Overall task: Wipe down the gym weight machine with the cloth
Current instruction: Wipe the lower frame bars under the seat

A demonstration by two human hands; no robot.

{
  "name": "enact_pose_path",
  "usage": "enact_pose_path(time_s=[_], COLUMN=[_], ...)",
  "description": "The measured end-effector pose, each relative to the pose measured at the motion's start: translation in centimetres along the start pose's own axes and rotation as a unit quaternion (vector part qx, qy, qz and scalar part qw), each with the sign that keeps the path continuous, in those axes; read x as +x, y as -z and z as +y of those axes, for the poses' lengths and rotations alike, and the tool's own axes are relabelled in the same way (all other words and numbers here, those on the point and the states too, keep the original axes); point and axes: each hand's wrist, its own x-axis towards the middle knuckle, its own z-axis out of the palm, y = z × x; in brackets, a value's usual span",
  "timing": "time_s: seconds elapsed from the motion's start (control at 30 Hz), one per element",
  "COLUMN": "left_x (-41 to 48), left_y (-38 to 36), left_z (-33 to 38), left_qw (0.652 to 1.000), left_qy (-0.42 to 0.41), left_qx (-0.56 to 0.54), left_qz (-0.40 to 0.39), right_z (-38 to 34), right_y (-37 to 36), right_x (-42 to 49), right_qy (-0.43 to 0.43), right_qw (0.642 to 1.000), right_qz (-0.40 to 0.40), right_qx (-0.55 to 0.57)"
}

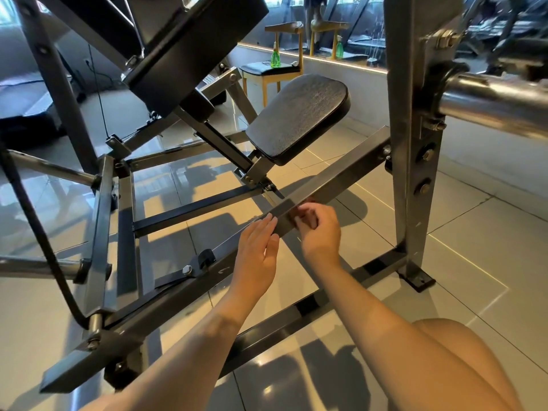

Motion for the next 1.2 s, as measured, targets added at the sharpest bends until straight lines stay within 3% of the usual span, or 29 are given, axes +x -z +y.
enact_pose_path(time_s=[0.07, 0.17, 0.33, 0.4, 0.53, 0.63, 0.83, 1.03, 1.2], left_x=[0.1, 0.1, 0.0, 0.0, 0.1, 0.1, 0.0, 1.6, 3.5], left_y=[-0.3, 0.0, 0.8, 0.7, 0.0, 0.0, 0.0, -0.9, -1.3], left_z=[0.1, -0.1, -0.4, -0.3, -0.2, -0.3, 0.1, 1.8, 4.2], left_qw=[1.000, 1.000, 0.999, 1.000, 1.000, 1.000, 1.000, 0.998, 0.993], left_qy=[0.007, -0.003, -0.022, -0.020, -0.013, -0.021, -0.014, -0.052, -0.099], left_qx=[-0.001, 0.001, 0.020, 0.018, 0.002, 0.001, 0.014, 0.033, 0.058], left_qz=[0.007, 0.008, -0.015, -0.013, 0.004, 0.014, 0.022, 0.022, -0.026], right_z=[0.7, 0.7, -0.2, -0.1, 0.9, 0.6, -1.2, -1.1, -1.9], right_y=[-0.8, -0.2, 0.9, 0.2, -1.1, -0.2, 0.9, 1.0, 3.6], right_x=[-1.6, -1.2, 1.7, 1.1, -1.9, -1.7, 1.4, -0.4, 4.3], right_qy=[0.059, 0.066, -0.022, -0.031, 0.039, 0.032, -0.062, -0.031, -0.012], right_qw=[0.996, 0.993, 0.998, 0.997, 0.998, 0.994, 0.997, 0.996, 0.999], right_qz=[-0.053, -0.086, 0.061, 0.073, -0.033, -0.090, 0.046, -0.082, 0.043], right_qx=[-0.026, -0.038, -0.001, 0.009, -0.025, -0.044, 0.030, -0.022, -0.022])
